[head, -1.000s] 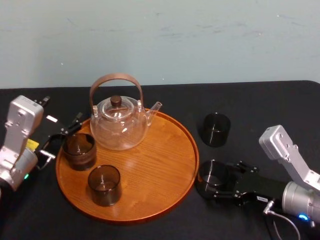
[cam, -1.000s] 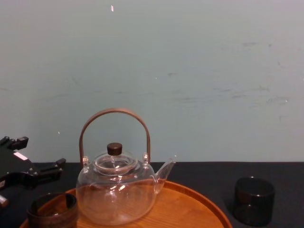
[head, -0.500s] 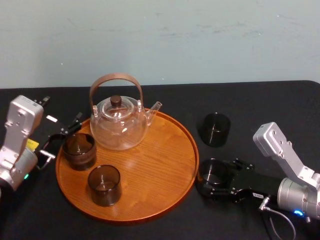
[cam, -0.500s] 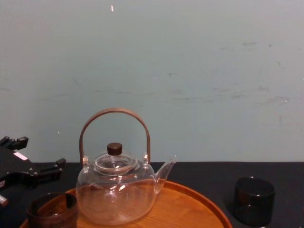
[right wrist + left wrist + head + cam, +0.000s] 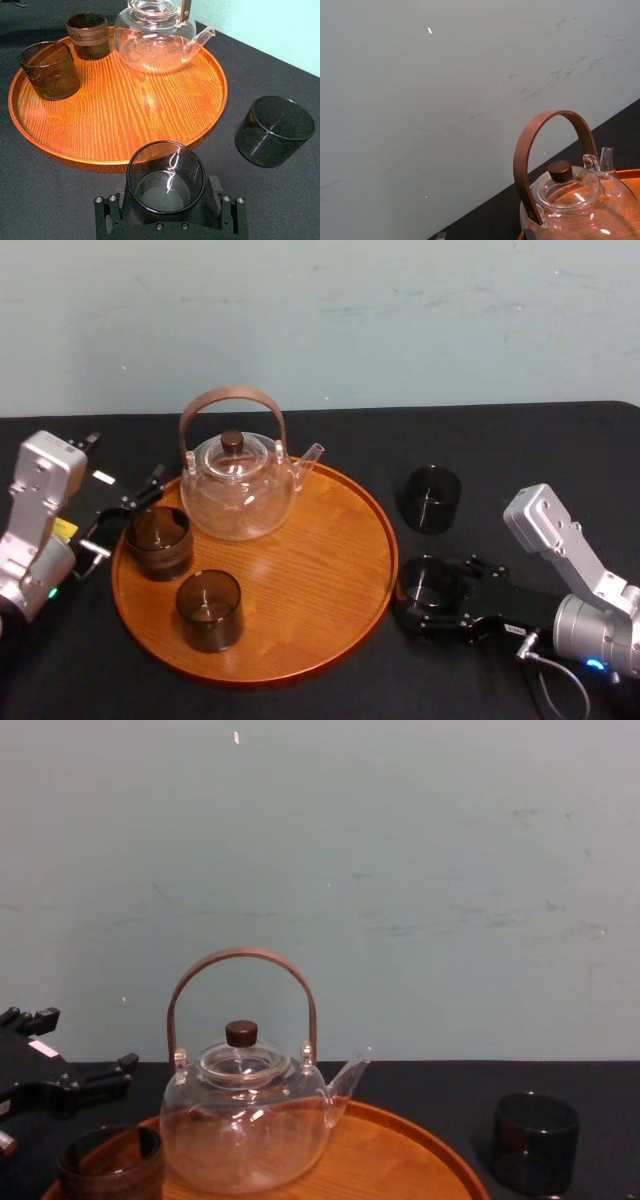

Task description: Pick up the glass from the table and place it on the tray.

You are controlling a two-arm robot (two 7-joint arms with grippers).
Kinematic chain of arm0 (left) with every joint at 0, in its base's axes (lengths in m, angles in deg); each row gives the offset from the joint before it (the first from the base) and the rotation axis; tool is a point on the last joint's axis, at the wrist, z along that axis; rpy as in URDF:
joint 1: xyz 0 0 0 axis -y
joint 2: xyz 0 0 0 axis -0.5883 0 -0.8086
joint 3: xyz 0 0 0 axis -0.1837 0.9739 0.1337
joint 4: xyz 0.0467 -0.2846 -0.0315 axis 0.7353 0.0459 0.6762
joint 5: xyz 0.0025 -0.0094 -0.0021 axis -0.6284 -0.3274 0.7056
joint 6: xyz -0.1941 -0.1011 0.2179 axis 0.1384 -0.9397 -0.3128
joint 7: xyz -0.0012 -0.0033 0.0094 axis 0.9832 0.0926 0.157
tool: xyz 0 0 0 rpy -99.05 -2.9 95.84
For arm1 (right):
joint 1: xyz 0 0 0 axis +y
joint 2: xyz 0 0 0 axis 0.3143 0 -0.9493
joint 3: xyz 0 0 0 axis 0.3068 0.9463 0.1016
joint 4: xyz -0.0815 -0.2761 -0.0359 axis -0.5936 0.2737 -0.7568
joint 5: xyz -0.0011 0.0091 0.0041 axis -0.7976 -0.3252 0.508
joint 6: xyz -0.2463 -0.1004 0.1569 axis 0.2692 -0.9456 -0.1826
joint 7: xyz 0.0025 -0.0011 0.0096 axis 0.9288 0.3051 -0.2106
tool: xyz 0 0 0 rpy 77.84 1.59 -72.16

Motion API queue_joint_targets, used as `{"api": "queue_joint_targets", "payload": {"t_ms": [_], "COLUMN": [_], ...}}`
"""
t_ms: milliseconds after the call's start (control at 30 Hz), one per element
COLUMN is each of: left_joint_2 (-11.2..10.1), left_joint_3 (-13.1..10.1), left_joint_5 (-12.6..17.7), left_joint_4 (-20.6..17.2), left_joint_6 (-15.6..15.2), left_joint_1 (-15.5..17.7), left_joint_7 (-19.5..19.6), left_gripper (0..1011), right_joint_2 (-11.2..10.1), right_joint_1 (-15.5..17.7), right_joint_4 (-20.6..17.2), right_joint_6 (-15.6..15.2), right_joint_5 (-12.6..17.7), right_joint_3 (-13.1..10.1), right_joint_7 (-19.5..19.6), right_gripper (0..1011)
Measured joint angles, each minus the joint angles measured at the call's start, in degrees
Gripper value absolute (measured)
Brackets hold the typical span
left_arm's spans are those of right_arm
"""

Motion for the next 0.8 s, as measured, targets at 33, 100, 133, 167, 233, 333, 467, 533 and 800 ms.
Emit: {"api": "queue_joint_targets", "payload": {"t_ms": [33,100,133,167,233,333,467,533,800], "left_joint_2": [0.0,0.0,0.0,0.0,0.0,0.0,0.0,0.0,0.0], "left_joint_3": [0.0,0.0,0.0,0.0,0.0,0.0,0.0,0.0,0.0], "left_joint_5": [0.0,0.0,0.0,0.0,0.0,0.0,0.0,0.0,0.0], "left_joint_4": [0.0,0.0,0.0,0.0,0.0,0.0,0.0,0.0,0.0], "left_joint_6": [0.0,0.0,0.0,0.0,0.0,0.0,0.0,0.0,0.0], "left_joint_1": [0.0,0.0,0.0,0.0,0.0,0.0,0.0,0.0,0.0], "left_joint_7": [0.0,0.0,0.0,0.0,0.0,0.0,0.0,0.0,0.0], "left_gripper": [1001,1001,1001,1001,1001,1001,1001,1001,1001], "right_joint_2": [0.0,0.0,0.0,0.0,0.0,0.0,-0.1,-0.1,-0.1], "right_joint_1": [0.0,0.0,0.0,0.0,0.0,0.0,0.1,0.1,0.1], "right_joint_4": [0.0,0.0,0.0,0.0,0.0,0.0,0.0,0.0,-0.1], "right_joint_6": [0.0,0.0,0.0,0.0,0.0,0.0,0.1,0.1,0.1], "right_joint_5": [0.0,0.1,0.1,0.1,0.1,0.1,0.2,0.2,0.2], "right_joint_3": [0.0,0.0,0.0,0.0,0.0,0.0,-0.1,-0.1,-0.1], "right_joint_7": [0.0,0.0,0.0,0.0,0.0,-0.1,-0.1,-0.1,-0.1], "right_gripper": [1002,1002,992,969,931,891,883,883,883]}}
